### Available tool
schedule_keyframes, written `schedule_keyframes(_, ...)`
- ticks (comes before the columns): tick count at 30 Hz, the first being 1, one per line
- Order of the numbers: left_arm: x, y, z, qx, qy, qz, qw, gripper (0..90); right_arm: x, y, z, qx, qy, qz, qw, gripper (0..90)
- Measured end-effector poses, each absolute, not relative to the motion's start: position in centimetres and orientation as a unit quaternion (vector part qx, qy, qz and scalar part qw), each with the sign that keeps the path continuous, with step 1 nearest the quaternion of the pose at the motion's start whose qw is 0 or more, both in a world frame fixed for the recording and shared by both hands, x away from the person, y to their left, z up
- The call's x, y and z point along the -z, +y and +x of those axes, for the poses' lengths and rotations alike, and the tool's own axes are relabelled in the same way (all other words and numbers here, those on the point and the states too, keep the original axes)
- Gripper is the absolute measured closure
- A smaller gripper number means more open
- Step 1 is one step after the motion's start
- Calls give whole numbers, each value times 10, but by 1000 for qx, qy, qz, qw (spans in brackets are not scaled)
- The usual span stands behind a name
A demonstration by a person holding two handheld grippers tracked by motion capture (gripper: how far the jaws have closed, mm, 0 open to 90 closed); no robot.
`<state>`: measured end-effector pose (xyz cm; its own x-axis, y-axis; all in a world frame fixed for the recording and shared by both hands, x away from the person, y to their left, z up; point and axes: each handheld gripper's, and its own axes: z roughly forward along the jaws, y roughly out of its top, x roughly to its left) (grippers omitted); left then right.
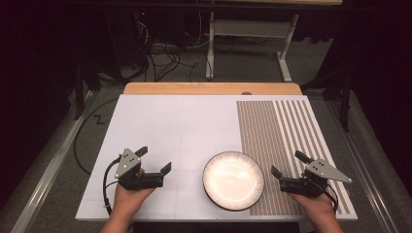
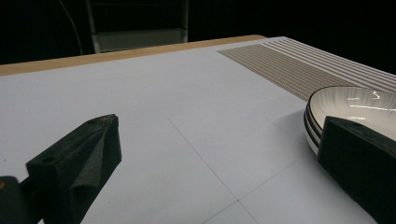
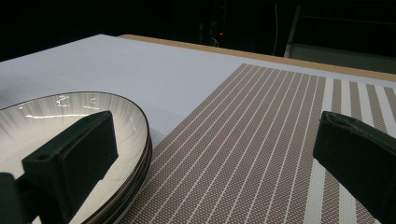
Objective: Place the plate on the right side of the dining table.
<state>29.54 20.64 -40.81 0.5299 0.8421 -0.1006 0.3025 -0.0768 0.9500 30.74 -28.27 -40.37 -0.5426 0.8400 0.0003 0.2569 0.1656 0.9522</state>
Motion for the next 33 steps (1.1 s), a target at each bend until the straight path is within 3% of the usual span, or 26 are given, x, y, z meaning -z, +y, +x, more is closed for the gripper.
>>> schedule_keyframes(24, 409, 203, 297, -247, 410, 702, 527, 72, 403, -281, 308, -504, 721, 380, 286, 10)
schedule_keyframes(33, 409, 202, 296, -252, 408, 698, 531, 23, 399, -270, 309, -496, 732, 370, 286, 61)
